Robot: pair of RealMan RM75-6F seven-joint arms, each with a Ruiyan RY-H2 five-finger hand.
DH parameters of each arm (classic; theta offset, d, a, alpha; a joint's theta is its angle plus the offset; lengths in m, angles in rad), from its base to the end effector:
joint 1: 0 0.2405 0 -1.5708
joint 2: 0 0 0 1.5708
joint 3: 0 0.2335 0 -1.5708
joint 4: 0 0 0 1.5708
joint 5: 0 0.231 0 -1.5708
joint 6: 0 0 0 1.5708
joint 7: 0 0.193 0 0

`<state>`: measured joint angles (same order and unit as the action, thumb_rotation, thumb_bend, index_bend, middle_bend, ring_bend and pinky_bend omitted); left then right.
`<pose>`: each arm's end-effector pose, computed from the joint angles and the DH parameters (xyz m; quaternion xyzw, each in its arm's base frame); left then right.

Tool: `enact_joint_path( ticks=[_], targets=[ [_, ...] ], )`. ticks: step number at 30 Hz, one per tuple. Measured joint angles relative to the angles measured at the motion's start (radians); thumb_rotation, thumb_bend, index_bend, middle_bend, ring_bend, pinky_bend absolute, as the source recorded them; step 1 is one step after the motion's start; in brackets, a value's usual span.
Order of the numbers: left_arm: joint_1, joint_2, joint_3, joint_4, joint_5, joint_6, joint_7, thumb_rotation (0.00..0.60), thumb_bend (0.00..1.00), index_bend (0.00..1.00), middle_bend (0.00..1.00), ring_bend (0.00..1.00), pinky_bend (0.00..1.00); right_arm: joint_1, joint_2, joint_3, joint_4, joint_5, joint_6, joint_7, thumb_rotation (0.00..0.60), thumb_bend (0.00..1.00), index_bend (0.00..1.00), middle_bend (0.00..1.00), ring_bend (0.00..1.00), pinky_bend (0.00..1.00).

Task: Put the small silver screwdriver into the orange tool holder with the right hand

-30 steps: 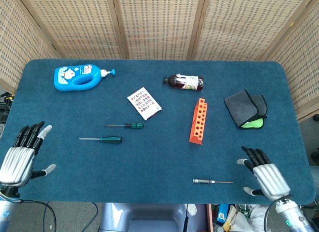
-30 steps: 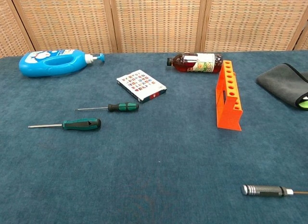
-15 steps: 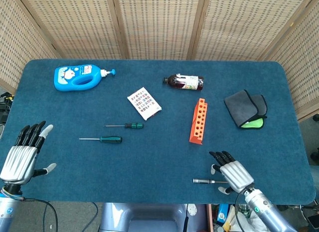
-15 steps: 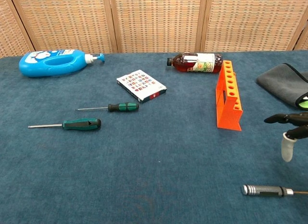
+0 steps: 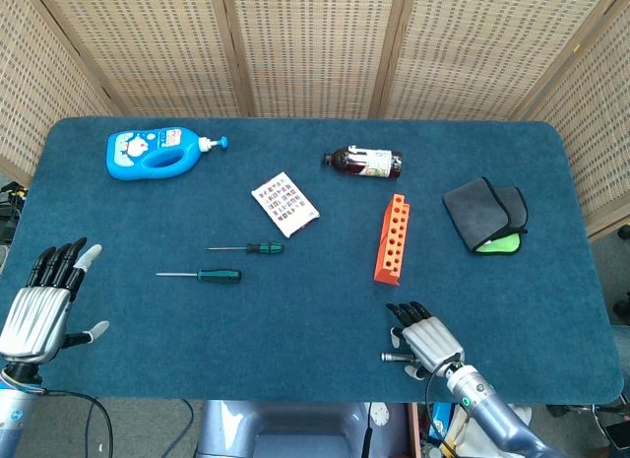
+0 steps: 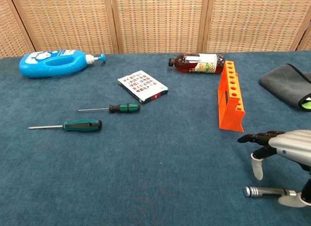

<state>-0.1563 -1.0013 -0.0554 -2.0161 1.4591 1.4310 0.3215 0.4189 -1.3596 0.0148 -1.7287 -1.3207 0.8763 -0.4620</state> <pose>-0.2093 0.2385 0.1223 -0.6314 -0.3749 -0.3801 0.5624 -0.1983 -0.2513 -0.0605 0.8071 -0.3971 0.2432 0.3630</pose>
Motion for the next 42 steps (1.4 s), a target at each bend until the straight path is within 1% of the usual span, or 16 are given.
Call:
enact_joint_path(
  ticks=[2,8,14,19,27,32,36,42],
  targets=[
    [0.0,0.002,0.0,0.0,-0.001,0.0,-0.004,0.6,0.0,0.0,0.0,0.0,0.0,0.006,-0.021,-0.001,0.016,0.016,0.007,-0.037,0.6,0.22,0.43,0.0,0.0,0.0],
    [0.0,0.009,-0.003,-0.002,-0.006,0.001,-0.018,0.6,0.0,0.0,0.0,0.0,0.0,0.017,-0.04,-0.012,0.023,0.098,0.01,-0.068,0.6,0.22,0.44,0.0,0.0,0.0],
    [-0.001,0.01,-0.003,-0.003,-0.008,0.0,-0.02,0.6,0.0,0.0,0.0,0.0,0.0,0.022,-0.049,-0.033,0.019,0.114,0.025,-0.08,0.6,0.22,0.45,0.0,0.0,0.0],
    [-0.001,0.013,-0.003,-0.005,-0.01,0.0,-0.026,0.6,0.0,0.0,0.0,0.0,0.0,0.025,-0.06,-0.038,0.031,0.127,0.04,-0.084,0.6,0.24,0.52,0.0,0.0,0.0],
    [-0.005,0.014,0.001,-0.008,-0.011,-0.011,-0.026,0.6,0.0,0.0,0.0,0.0,0.0,0.022,-0.069,-0.055,0.052,0.085,0.057,-0.034,0.6,0.31,0.62,0.0,0.0,0.0],
    [-0.005,0.013,0.001,-0.009,-0.01,-0.008,-0.024,0.6,0.0,0.0,0.0,0.0,0.0,0.02,-0.074,-0.065,0.065,0.051,0.071,-0.01,0.6,0.39,0.66,0.0,0.0,0.0],
    [-0.004,0.013,0.003,-0.009,-0.008,-0.007,-0.024,0.6,0.0,0.0,0.0,0.0,0.0,0.016,-0.07,-0.074,0.062,0.024,0.085,0.008,0.6,0.39,0.68,0.0,0.0,0.0],
    [-0.005,0.011,0.006,-0.009,-0.005,-0.009,-0.02,0.6,0.0,0.0,0.0,0.0,0.0,0.011,-0.055,-0.088,0.045,-0.012,0.105,0.024,0.6,0.4,0.68,0.0,0.0,0.0]
  ],
)
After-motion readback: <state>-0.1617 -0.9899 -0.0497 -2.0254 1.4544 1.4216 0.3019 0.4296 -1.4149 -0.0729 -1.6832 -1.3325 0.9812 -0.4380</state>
